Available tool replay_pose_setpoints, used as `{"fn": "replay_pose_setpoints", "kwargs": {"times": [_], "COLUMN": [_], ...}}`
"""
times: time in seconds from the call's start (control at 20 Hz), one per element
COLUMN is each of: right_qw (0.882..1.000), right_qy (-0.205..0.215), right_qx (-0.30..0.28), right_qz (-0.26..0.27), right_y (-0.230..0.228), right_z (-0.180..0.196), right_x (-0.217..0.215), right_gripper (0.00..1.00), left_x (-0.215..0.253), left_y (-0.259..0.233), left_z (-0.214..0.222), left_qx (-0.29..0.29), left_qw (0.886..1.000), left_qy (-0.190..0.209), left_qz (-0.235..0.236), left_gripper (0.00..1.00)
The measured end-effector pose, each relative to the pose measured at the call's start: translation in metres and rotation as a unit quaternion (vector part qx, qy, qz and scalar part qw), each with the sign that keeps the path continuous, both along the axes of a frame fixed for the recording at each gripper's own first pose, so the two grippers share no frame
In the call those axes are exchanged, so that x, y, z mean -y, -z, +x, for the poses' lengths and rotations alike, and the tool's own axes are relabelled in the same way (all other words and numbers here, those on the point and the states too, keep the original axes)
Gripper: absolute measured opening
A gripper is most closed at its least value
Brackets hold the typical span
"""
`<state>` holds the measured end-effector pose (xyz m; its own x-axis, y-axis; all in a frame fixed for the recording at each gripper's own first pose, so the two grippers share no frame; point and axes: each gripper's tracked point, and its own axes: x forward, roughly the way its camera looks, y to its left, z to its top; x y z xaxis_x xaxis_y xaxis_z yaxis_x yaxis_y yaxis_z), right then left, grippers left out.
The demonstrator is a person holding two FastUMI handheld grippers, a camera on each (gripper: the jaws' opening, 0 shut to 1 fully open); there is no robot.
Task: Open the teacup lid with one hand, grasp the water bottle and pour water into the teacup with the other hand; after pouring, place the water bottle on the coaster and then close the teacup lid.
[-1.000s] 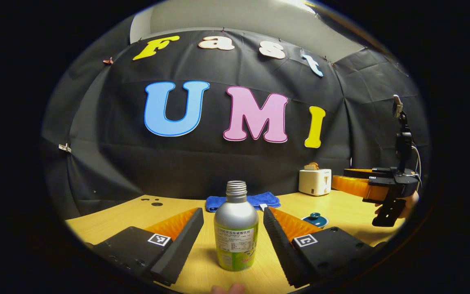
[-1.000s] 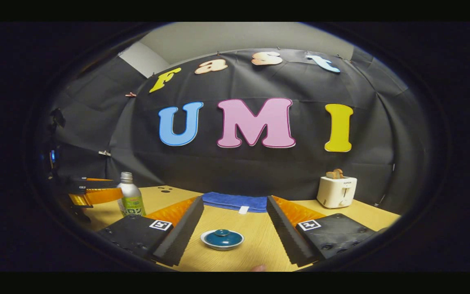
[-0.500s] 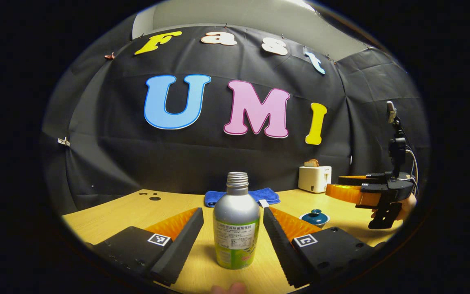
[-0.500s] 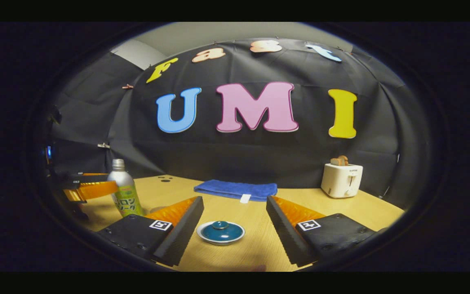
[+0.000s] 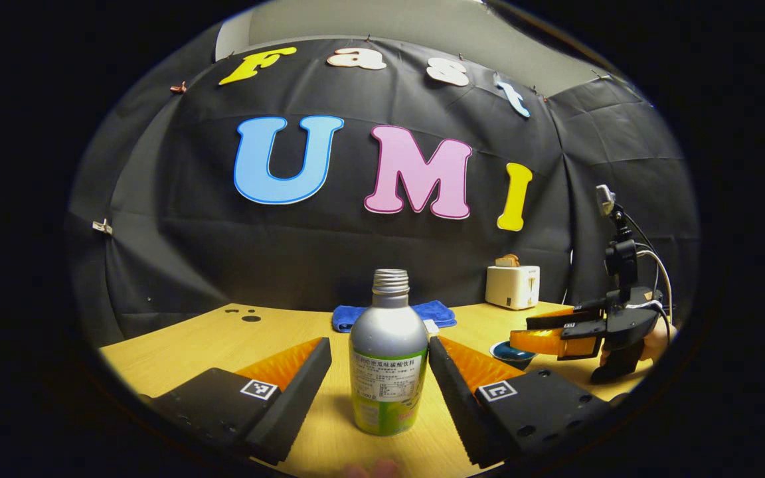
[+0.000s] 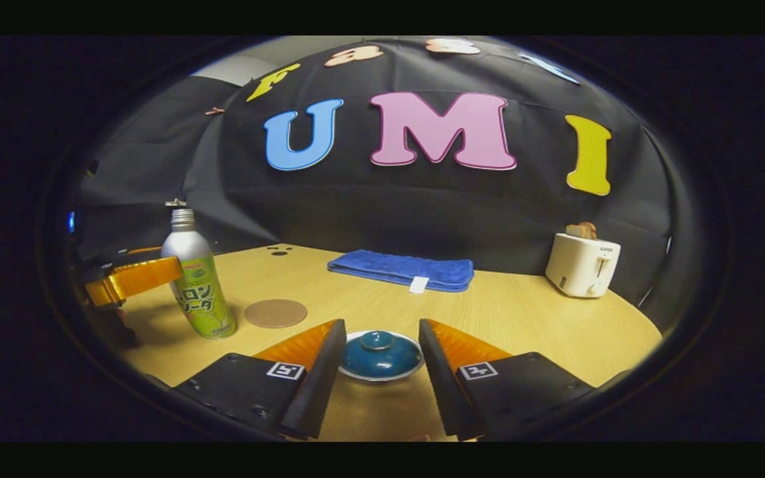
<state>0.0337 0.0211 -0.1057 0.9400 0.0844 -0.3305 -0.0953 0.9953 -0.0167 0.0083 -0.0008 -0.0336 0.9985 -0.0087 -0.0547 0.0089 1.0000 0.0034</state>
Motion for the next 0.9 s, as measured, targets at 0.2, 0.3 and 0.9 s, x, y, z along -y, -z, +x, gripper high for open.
{"fn": "replay_pose_setpoints", "kwargs": {"times": [0.2, 0.3, 0.9], "right_qw": [1.000, 1.000, 1.000], "right_qy": [-0.005, -0.006, -0.009], "right_qx": [-0.019, -0.026, 0.023], "right_qz": [0.000, 0.009, 0.008], "right_y": [0.011, 0.016, -0.009], "right_z": [0.005, 0.005, 0.005], "right_x": [-0.003, -0.005, 0.001], "right_gripper": [0.54, 0.42, 0.26], "left_x": [0.000, 0.000, -0.001], "left_y": [0.000, 0.002, 0.005], "left_z": [0.000, 0.001, 0.002], "left_qx": [-0.002, -0.002, -0.006], "left_qw": [1.000, 1.000, 1.000], "left_qy": [0.001, 0.002, 0.001], "left_qz": [-0.002, 0.000, -0.008], "left_gripper": [0.94, 0.94, 0.94]}}
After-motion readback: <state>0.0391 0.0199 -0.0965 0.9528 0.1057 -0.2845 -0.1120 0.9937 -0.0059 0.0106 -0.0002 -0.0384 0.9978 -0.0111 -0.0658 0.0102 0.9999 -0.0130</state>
